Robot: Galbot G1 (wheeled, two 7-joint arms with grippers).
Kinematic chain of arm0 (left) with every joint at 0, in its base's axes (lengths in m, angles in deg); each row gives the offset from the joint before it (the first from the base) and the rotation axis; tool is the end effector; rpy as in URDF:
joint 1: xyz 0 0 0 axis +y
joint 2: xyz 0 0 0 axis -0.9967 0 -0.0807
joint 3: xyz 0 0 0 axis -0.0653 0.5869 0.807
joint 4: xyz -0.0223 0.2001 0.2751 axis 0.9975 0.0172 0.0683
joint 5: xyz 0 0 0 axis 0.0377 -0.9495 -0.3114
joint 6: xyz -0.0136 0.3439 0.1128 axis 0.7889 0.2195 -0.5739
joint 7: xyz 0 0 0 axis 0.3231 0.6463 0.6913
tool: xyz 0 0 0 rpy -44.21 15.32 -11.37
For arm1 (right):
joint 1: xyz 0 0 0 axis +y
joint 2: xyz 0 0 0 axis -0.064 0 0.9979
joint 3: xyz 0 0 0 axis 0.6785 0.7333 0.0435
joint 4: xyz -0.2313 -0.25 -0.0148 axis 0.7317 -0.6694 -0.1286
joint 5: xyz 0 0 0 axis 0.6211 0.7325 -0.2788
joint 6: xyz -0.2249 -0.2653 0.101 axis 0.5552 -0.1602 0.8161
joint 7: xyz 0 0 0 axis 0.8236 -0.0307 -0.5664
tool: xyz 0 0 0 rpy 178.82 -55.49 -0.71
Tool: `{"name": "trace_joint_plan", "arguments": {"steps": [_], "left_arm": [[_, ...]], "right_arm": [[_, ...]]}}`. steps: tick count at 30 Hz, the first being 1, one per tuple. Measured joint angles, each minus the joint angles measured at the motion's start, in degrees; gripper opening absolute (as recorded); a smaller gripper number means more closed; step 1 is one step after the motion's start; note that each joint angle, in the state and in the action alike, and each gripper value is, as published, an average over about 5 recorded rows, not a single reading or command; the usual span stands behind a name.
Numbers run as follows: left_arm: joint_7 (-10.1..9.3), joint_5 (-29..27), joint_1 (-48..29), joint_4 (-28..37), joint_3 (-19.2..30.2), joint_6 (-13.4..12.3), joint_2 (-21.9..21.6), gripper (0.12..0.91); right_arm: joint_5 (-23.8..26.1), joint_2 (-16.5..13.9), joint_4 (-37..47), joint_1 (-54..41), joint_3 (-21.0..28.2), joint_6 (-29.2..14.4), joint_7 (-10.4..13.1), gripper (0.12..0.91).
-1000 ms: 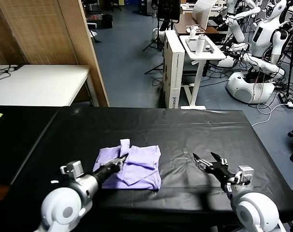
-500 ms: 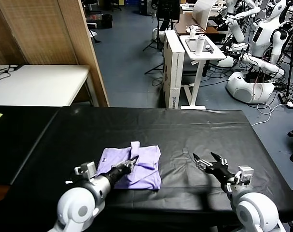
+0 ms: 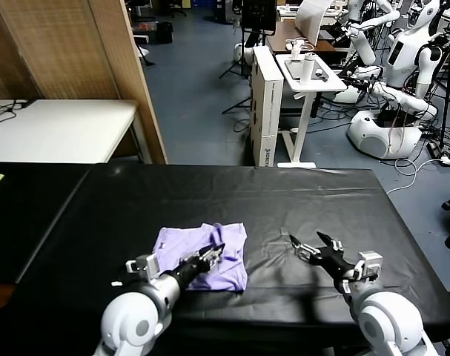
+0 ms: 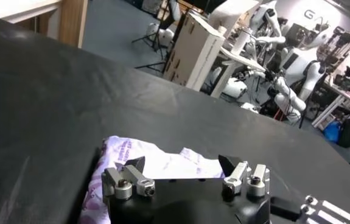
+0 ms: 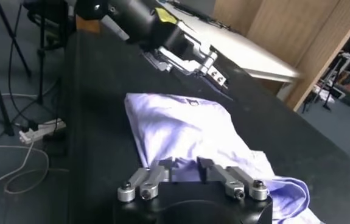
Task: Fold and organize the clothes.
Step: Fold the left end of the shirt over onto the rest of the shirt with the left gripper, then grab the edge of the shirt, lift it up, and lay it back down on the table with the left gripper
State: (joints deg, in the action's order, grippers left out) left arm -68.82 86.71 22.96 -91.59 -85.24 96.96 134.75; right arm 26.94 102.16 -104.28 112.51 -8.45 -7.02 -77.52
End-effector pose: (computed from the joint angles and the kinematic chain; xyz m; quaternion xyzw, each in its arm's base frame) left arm 0.2326 -0.0100 -0.2080 -0.1713 -0.9225 0.2425 0.2467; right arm 0.2458 -0.0654 -0.2185 0.1511 -0.9631 -0.0438 0.2182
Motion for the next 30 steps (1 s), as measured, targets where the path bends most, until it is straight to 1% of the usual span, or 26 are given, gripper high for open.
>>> {"name": "trace_joint_plan", "arguments": {"steps": [1, 4, 5, 7, 8, 9, 11, 12, 16, 20, 25, 30], "left_arm": [[0.00, -0.2, 0.3, -0.4, -0.9, 0.0, -0.4, 0.288], [0.01, -1.1, 1.0, -1.0, -3.2, 0.0, -1.6, 0.464], [0.02, -1.4, 1.2, -1.1, -3.8, 0.0, -2.0, 0.540], [0.07, -2.0, 1.6, -1.2, -4.5, 0.0, -2.3, 0.654], [0.11, -2.3, 1.7, -1.2, -4.7, 0.0, -2.3, 0.726], [0.16, -2.6, 1.8, -1.2, -4.8, 0.0, -2.3, 0.780], [0.28, -3.2, 1.9, -1.0, -5.0, 0.0, -2.3, 0.861], [0.34, -3.5, 2.0, -0.9, -5.0, 0.0, -2.2, 0.884], [0.52, -4.6, 2.2, -0.4, -5.4, 0.0, -2.2, 0.905], [0.72, -5.5, 2.5, -0.1, -5.6, 0.0, -2.1, 0.907], [0.93, -6.4, 2.6, 0.2, -5.8, 0.0, -1.8, 0.907], [0.99, -6.7, 2.6, 0.4, -5.8, 0.0, -1.6, 0.907]], "right_arm": [[0.0, -0.4, -0.1, -0.2, 0.6, 0.0, -0.5, 0.907], [0.0, -1.5, -0.5, -1.3, 2.9, -0.2, -1.9, 0.907], [0.1, -2.0, -0.7, -1.7, 3.9, -0.3, -2.5, 0.907], [1.1, -3.0, -1.0, -2.9, 6.3, -0.6, -4.1, 0.907], [1.9, -3.5, -1.1, -3.5, 7.7, -0.9, -5.1, 0.907], [2.9, -3.9, -1.1, -4.1, 9.2, -1.4, -6.0, 0.907], [5.4, -4.9, -0.9, -5.4, 12.3, -2.4, -7.6, 0.907], [6.7, -5.4, -0.8, -6.2, 14.0, -3.0, -8.5, 0.907], [12.7, -7.0, 0.0, -9.5, 20.9, -5.4, -11.8, 0.907], [18.4, -8.0, 1.2, -13.3, 27.2, -7.1, -14.0, 0.907], [22.8, -8.3, 2.6, -18.2, 33.6, -7.7, -15.1, 0.907], [25.7, -8.2, 4.1, -22.8, 38.5, -7.8, -15.5, 0.907]]}}
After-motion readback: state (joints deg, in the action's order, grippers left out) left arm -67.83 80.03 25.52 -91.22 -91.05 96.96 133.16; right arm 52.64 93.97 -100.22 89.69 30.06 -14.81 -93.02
